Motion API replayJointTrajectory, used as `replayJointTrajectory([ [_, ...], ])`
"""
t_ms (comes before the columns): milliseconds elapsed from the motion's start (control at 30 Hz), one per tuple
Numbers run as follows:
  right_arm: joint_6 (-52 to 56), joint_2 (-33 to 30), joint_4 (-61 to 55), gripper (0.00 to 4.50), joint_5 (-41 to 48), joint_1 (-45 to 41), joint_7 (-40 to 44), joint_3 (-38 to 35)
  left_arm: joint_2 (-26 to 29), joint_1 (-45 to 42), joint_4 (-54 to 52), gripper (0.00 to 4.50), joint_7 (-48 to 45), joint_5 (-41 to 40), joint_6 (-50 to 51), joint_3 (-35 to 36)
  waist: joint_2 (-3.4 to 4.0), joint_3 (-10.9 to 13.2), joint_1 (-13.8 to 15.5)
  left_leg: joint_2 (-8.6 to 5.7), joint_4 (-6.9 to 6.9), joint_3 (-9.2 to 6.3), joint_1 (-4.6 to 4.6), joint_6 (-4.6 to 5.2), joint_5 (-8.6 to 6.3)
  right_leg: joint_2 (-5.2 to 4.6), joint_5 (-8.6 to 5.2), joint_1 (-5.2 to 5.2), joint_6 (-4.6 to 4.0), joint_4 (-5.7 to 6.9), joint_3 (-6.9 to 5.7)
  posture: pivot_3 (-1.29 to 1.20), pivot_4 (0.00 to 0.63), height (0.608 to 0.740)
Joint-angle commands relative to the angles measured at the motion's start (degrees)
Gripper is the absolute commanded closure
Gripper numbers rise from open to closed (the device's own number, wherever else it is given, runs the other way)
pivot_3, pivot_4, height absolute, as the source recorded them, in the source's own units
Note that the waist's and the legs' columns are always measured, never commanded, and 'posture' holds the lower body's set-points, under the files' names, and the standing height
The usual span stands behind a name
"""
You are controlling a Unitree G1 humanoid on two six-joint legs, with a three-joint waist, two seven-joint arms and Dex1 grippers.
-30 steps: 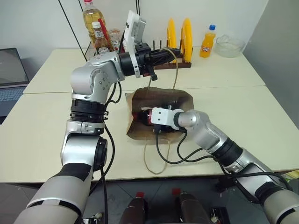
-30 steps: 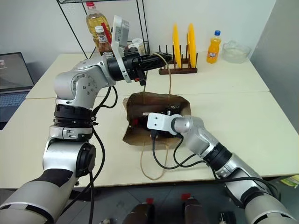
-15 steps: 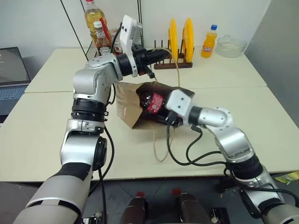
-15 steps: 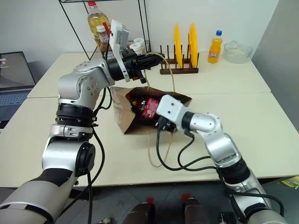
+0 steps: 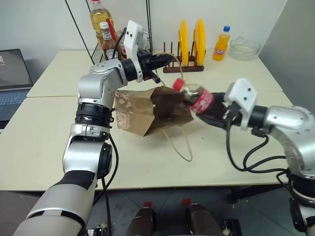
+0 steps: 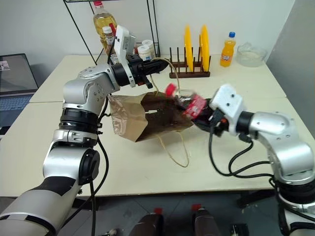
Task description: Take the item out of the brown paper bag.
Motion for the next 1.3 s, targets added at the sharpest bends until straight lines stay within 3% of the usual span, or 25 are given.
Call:
replayJointTrajectory([
  [33, 1.80, 0.60, 4.42, 1.36, -4.30, -2.05, -10.75, -5.51, 0.92, -1.83, -0.79, 4.50, -0.58, 0.14, -1.22, 0.58, 0.00, 0.00, 0.01, 0.00, 0.00, 0.00, 0.00, 0.00, 0.00, 0.00, 0.00, 0.00, 0.00, 0.01, 0.00, 0.00, 0.150, 0.740],
  [133, 1.51, 0.13, 8.94, 1.36, -8.60, -1.65, -16.66, -3.64, 0.81, -1.94, -0.71, 4.50, -0.71, 0.23, -1.30, 0.51, 0.00, 0.00, 0.09, -0.02, 0.01, 0.02, 0.00, -0.01, 0.01, -0.01, 0.00, 0.00, 0.00, 0.02, 0.03, 0.00, 0.150, 0.740],
  [267, -8.33, -6.04, 18.56, 1.36, -18.83, 3.47, -15.29, 10.47, 0.47, -2.26, -0.56, 4.50, -0.81, 0.26, -1.72, 0.46, 0.00, 0.00, -0.02, -0.02, -0.01, 0.07, 0.00, -0.01, 0.01, -0.01, 0.00, -0.01, 0.00, 0.00, 0.03, 0.00, 0.150, 0.740],
  [400, -14.18, -4.50, 29.36, 1.36, -21.17, 2.35, -14.82, 15.21, 0.49, -1.80, -1.65, 4.50, -0.82, 0.22, -1.56, 0.32, 0.02, 0.01, -0.51, -0.01, 0.00, 0.22, 0.00, -0.01, 0.01, -0.01, 0.00, -0.02, 0.00, -0.02, 0.12, 0.00, 0.150, 0.740],
  [533, -18.87, -4.10, 35.87, 0.06, -23.63, 0.86, -13.83, 18.01, 0.82, -1.11, -3.07, 4.50, -0.56, 0.11, -1.21, 0.36, 0.01, 0.00, -0.65, 0.02, 0.04, 0.25, 0.07, -0.01, 0.01, -0.01, 0.03, 0.03, 0.05, 0.00, 0.15, 0.00, 0.150, 0.740],
  [567, -19.58, -4.31, 36.56, 0.06, -24.17, 0.55, -13.31, 18.41, 0.96, -0.93, -3.50, 4.50, -0.48, 0.01, -0.97, 0.41, 0.01, 0.00, -0.59, 0.03, 0.03, 0.23, 0.08, -0.01, 0.02, 0.00, 0.03, 0.03, 0.05, 0.00, 0.13, 0.00, 0.150, 0.740],
  [800, -19.61, -4.32, 32.29, 0.06, -21.54, 1.17, -9.01, 15.21, 1.76, 0.93, -6.80, 4.50, 0.65, -0.67, 0.77, 0.97, 0.01, 0.00, -0.58, 0.04, 0.04, 0.18, 0.08, -0.01, 0.02, 0.00, 0.03, 0.06, 0.05, 0.00, 0.10, 0.00, 0.150, 0.740],
  [967, -10.88, 6.91, 15.22, 0.06, -5.88, 1.50, -10.09, 3.50, 2.88, 0.86, -3.86, 4.50, 2.09, -3.08, 4.38, 4.37, 0.02, 0.00, -1.02, 0.13, 0.02, 0.14, 0.08, -0.01, 0.02, 0.05, 0.03, 0.04, 0.05, 0.01, 0.10, 0.00, 0.150, 0.740],
  [1167, -9.02, 14.86, 9.62, 0.06, -5.08, 0.67, -17.26, 3.36, 3.56, 2.28, 9.22, 4.50, 8.83, -5.18, 3.88, 12.30, -0.01, -0.03, -0.39, 0.01, 0.07, 0.05, 0.12, -0.01, 0.02, 0.01, 0.04, 0.09, 0.06, 0.04, 0.06, 0.00, 0.150, 0.740],
  [1300, -10.04, 18.53, 9.56, 0.06, -6.12, 0.91, -20.66, 4.72, 4.50, 6.75, 15.01, 4.50, 11.92, -2.76, 1.25, 13.44, -0.01, -0.03, -0.45, -0.01, 0.04, 0.04, 0.12, -0.01, 0.02, 0.00, 0.04, 0.05, 0.06, 0.09, 0.06, 0.00, 0.150, 0.740],
])
